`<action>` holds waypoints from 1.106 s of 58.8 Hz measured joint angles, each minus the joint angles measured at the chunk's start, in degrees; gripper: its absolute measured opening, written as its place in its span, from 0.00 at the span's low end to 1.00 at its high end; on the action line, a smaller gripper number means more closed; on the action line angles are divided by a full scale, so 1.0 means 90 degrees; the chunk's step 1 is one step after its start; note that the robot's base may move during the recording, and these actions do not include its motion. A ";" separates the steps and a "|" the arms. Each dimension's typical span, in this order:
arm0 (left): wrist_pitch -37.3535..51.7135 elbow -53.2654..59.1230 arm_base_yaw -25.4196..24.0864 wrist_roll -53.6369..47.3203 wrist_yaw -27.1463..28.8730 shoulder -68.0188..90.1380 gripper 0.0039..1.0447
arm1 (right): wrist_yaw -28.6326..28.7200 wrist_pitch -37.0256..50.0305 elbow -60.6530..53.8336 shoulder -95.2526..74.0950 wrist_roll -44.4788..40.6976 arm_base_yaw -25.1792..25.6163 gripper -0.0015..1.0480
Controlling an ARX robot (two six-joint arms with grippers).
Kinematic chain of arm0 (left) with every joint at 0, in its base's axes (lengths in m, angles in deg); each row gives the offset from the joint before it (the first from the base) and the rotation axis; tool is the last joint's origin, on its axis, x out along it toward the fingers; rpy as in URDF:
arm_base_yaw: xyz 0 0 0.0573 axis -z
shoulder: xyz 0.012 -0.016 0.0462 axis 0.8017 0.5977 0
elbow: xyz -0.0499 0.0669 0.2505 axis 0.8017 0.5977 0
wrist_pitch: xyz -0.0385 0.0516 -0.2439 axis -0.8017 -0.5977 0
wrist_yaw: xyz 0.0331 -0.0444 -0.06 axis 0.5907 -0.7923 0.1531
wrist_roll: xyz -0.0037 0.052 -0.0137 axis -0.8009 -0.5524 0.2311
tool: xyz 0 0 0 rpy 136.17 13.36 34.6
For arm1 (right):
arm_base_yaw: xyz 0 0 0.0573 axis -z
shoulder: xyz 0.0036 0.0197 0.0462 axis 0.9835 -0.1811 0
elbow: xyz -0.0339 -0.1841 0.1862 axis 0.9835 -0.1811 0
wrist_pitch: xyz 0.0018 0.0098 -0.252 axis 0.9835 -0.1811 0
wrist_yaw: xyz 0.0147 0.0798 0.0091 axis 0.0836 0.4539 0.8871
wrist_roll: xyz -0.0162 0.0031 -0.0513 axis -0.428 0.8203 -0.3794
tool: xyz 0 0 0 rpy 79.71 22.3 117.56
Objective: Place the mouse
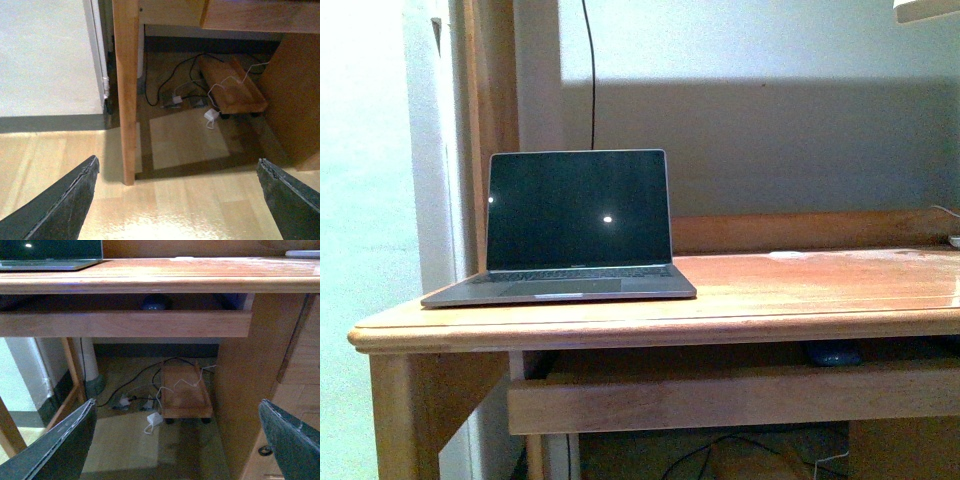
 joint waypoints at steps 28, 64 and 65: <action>0.7779 -0.2059 0.0670 -0.7293 -0.0760 0.7800 0.93 | 0.0007 0.0000 0.0000 0.0000 0.0000 0.0000 0.93; 0.7774 -0.5423 0.1287 -0.8471 -0.1515 1.0853 0.93 | 0.0010 0.0000 0.0000 0.0000 0.0000 0.0000 0.93; 0.7759 -0.5523 0.1292 -0.8488 -0.1610 1.0931 0.93 | 0.0007 0.0000 0.0000 0.0000 0.0000 0.0000 0.93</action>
